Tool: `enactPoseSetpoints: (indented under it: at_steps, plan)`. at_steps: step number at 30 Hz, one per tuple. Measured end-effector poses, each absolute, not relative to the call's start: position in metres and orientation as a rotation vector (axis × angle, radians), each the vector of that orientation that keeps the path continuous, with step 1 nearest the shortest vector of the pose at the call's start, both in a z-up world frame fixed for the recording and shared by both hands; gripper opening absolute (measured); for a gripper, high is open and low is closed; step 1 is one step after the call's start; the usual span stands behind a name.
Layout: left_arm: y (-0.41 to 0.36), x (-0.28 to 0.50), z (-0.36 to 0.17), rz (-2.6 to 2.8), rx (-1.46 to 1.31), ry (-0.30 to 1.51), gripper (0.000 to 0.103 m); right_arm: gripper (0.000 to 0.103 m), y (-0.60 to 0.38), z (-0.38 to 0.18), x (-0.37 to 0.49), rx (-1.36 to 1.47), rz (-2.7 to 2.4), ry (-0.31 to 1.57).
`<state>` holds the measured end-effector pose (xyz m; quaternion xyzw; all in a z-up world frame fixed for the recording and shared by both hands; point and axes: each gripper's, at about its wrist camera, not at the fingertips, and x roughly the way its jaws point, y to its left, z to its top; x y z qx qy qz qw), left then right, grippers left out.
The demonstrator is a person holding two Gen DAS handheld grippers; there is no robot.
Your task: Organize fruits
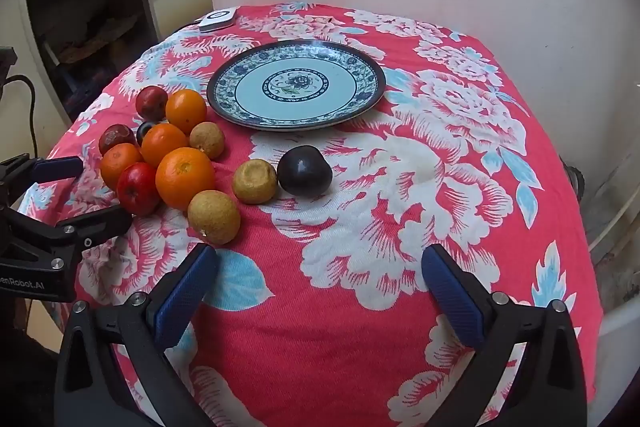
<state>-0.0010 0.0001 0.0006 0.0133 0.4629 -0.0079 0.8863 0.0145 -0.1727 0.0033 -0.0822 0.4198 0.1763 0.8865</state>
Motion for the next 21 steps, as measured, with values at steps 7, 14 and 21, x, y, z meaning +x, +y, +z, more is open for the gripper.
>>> enactPoseSetpoints:
  at_steps: [7,14,21]
  plan:
    - [-0.0007,-0.0009,0.0001,-0.013,0.029,0.983,0.103,0.103,-0.1745,0.0023,0.0094,-0.176,0.372,0.876]
    - [0.0014,0.0003,-0.0006,-0.015,0.028,0.987,0.103,0.103,-0.1751,0.0048,0.0115,-0.174,0.371,0.882]
    - [0.0011,0.0003,-0.0004,-0.013,0.028,0.987,0.103,0.103,-0.1726,0.0035,0.0141,-0.175,0.372,0.886]
